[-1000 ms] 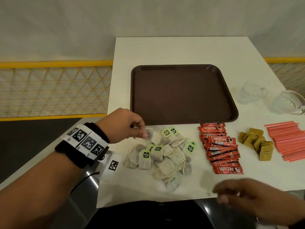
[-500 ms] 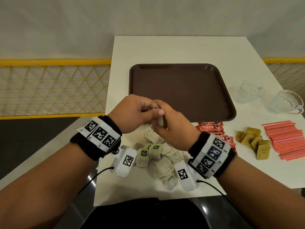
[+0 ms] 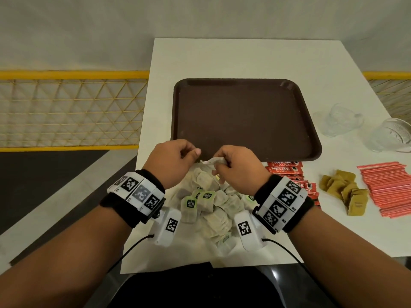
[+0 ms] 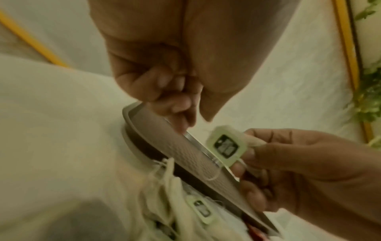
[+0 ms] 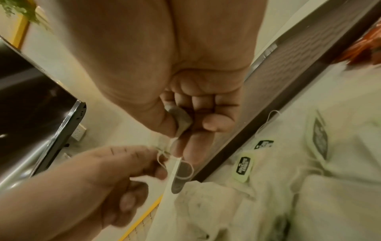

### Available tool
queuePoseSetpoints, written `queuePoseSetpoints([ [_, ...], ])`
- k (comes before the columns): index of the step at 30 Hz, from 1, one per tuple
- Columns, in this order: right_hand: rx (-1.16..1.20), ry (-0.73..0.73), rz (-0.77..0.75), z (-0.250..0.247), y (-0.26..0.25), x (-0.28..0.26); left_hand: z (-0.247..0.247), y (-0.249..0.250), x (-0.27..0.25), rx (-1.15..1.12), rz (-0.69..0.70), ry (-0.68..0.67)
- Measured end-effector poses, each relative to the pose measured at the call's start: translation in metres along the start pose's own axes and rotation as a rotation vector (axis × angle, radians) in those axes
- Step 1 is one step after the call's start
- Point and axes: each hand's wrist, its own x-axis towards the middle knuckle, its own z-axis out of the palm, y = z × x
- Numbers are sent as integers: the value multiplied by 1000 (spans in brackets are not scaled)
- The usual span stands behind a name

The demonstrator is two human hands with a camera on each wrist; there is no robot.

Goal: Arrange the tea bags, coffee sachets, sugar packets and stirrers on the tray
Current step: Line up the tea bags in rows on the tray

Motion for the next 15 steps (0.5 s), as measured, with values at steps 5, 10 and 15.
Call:
queuePoseSetpoints([
  [5,160,-9,48,-9,6,8,7,-8,1,407,-47,-258],
  [10,155,-32,58,-11,15,14,11,-2,1,354,18,-230],
  [15,136,-50,-2,-12,20,19,-13,16,6,249,134,-97],
])
